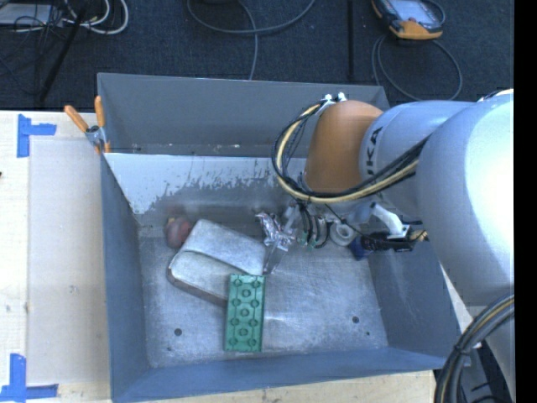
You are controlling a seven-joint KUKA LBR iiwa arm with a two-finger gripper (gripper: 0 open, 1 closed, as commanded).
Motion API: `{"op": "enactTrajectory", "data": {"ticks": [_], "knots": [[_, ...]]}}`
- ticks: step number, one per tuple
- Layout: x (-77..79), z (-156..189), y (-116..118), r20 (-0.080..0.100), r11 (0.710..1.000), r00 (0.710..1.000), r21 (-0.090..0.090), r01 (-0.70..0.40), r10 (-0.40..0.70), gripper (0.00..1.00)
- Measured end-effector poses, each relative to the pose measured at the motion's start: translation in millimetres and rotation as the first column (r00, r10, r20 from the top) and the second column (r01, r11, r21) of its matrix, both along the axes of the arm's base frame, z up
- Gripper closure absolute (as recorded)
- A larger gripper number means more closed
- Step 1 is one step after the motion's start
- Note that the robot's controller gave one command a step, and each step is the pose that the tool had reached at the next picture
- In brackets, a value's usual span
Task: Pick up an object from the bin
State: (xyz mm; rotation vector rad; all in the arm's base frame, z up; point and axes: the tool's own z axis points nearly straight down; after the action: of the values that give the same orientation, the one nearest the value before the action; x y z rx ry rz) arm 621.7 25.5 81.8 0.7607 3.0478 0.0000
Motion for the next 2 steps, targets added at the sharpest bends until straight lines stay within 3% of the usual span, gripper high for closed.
{"op": "enactTrajectory", "data": {"ticks": [1, 2], "knots": [[-1.0, 41.8, 47.5, 0.002, 0.994, 0.994, 0.001, 0.109, -0.109, 0.0], [-2.0, 45.0, 14.0, -0.001, 0.978, 0.978, -0.001, 0.209, -0.209, 0.0]]}}
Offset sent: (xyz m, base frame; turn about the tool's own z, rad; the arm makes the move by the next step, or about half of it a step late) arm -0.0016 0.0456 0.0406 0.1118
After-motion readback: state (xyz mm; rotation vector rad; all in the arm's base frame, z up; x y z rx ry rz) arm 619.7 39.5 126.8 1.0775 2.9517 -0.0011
